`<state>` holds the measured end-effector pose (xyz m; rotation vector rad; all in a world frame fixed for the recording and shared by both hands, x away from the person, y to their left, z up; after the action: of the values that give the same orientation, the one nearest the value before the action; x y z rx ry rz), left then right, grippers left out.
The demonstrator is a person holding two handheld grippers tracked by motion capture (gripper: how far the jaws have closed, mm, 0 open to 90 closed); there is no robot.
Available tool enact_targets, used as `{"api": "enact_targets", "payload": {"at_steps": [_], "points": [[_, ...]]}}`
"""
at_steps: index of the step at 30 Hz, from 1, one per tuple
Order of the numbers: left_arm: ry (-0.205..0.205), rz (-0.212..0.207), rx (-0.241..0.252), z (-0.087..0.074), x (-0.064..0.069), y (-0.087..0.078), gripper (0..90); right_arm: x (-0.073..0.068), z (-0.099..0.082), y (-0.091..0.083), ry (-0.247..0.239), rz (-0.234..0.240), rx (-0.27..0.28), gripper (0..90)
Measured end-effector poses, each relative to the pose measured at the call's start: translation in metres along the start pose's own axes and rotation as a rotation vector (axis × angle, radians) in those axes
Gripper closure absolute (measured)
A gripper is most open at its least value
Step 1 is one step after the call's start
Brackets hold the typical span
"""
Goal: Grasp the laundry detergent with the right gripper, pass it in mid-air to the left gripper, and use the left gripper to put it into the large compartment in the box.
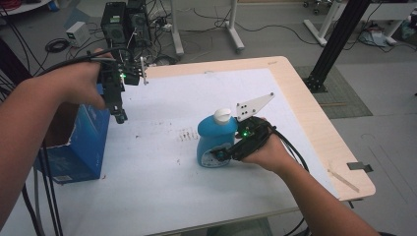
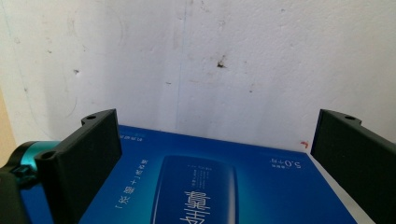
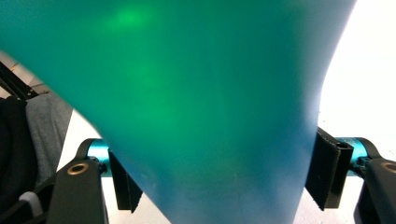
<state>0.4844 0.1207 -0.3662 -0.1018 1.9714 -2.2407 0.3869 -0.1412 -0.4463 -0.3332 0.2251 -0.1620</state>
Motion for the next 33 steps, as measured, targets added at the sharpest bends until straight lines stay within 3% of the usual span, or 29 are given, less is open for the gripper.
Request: {"api": "enact_targets", "payload": {"at_steps": [13,24,33], "points": [[-0.006,0.001,-0.002,-0.0009,0.0005,0.0005,1.7,-0.0014,-0.0002,0.0005,-0.020,0.012,0.008,37.3],[0.000,0.006,-0.006,-0.0019,0.0010,-0.0013,1.7,-0.0036,-0.0003,0.0008,-0.127,-0.009,0.019,45.0],[0.002,0.015,-0.001,-0.0034,0.0039,-0.0059,1.7,-0.0075,0.0027,0.0006,-0.145,-0.013,0.022,46.5]]}}
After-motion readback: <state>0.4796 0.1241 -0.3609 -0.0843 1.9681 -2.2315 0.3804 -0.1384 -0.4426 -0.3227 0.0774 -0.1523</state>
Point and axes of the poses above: each handheld gripper's, and its own axes: y roughly forward along the jaws, z roughly out of its top, x roughly to its right, the point moved 7 cm from there along y, roughly forward along the jaws, and after that the axes turned 9 degrees about x, right-handed, at the moved point
